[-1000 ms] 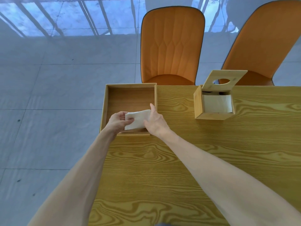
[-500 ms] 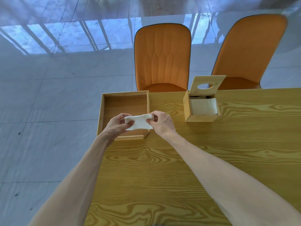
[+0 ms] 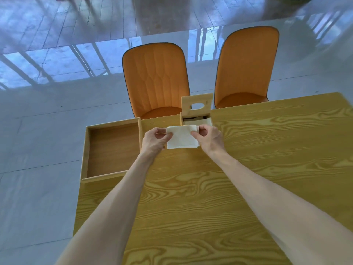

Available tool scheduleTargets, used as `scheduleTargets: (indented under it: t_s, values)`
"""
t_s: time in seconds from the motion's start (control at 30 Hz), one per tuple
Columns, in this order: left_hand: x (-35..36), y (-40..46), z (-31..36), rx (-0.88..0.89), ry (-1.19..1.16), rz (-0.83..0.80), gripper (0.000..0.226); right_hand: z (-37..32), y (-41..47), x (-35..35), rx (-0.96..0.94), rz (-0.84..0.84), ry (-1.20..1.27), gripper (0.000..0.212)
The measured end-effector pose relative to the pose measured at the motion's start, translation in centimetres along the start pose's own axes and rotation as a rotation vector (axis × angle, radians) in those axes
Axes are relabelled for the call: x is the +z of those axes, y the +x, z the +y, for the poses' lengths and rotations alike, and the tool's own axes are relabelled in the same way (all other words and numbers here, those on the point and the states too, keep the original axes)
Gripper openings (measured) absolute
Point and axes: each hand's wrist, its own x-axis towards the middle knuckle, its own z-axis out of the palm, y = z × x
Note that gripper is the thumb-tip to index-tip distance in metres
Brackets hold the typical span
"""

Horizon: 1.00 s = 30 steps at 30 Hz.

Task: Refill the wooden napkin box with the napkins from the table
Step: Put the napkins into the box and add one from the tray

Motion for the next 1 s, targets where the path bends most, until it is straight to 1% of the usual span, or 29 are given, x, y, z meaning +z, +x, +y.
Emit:
scheduleTargets:
  t_s: [0.13, 0.3, 0.43, 0.63, 0.77, 0.9, 1.0]
  values:
    - [3.8, 1.1, 1.4, -0.02, -0.007, 0.04, 0.024, 1.1, 2.2, -2.4, -0.01, 0.061, -0.007, 0.024]
    - [6.0, 2.7, 2.4, -0.041, 0.028, 0.105, 0.016, 1.9, 4.8, -3.6, -0.013, 0.068, -0.041, 0.024]
    - [7.0, 4.1, 2.6, -0.063, 0.077, 0.185, 0.015, 2.4, 6.2, -3.4, 0.007, 0.099, -0.053, 0.028]
    - [8.0, 5.2, 2.8, -0.088, 0.231, 0.25, 0.018, 3.4, 7.7, -2.6, 0.0, 0.131, -0.199, 0.027]
    - [8.2, 5.6, 2.8, -0.091, 0.309, 0.269, 0.021, 3.6, 8.4, -1.9, -0.006, 0.135, -0.264, 0.027]
    - [8.3, 5.8, 2.7, -0.107, 0.352, 0.29, 0.017, 3.9, 8.9, -1.2, -0.006, 0.141, -0.319, 0.022]
    - [8.3, 6.1, 2.7, -0.116, 0.371, 0.29, 0.022, 4.0, 9.1, -1.1, 0.015, 0.144, -0.306, 0.027]
